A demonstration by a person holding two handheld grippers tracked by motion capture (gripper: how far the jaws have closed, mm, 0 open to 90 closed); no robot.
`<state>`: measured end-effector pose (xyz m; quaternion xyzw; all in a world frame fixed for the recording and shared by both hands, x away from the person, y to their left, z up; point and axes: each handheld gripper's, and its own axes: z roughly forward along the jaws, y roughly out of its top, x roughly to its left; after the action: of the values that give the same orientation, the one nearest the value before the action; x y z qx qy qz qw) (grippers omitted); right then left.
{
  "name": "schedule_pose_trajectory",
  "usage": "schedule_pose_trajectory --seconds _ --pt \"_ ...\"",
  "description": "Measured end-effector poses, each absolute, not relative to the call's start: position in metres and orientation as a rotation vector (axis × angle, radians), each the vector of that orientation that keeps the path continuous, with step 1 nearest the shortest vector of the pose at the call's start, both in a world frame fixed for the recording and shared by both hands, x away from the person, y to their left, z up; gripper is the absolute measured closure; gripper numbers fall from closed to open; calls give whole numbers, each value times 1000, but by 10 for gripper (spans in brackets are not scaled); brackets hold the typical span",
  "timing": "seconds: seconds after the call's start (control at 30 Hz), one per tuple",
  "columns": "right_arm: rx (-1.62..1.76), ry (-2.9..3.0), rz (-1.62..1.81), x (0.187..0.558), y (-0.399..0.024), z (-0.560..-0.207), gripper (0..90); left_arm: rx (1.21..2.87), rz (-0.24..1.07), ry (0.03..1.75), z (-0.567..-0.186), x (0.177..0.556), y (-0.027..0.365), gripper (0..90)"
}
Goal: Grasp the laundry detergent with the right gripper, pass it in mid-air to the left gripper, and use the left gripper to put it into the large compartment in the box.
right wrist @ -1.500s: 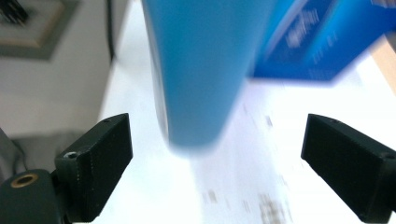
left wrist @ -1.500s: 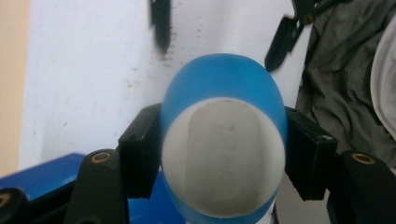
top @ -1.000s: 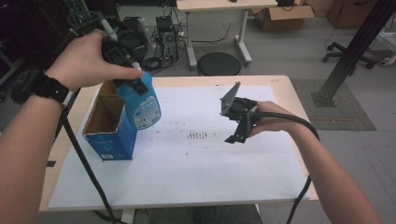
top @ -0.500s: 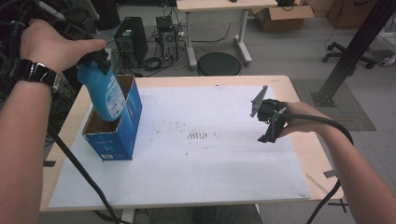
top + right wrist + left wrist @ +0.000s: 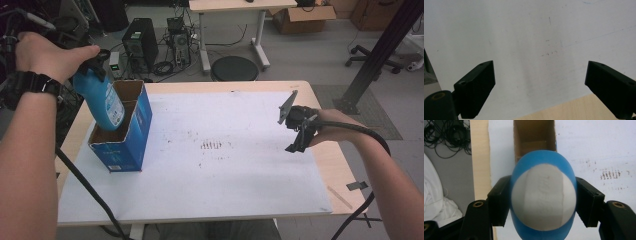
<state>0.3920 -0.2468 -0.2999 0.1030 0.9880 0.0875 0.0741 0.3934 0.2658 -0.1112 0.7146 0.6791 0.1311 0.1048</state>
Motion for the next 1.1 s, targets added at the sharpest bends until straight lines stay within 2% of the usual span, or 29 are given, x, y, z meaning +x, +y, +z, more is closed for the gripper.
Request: schedule_pose_trajectory --seconds 0.7,1.1 --pt "288 2970 273 389 -235 -305 92 2166 316 2041 -205 404 269 380" --pt "272 2979 257 388 -229 -306 93 2176 303 2061 -238 405 269 381"
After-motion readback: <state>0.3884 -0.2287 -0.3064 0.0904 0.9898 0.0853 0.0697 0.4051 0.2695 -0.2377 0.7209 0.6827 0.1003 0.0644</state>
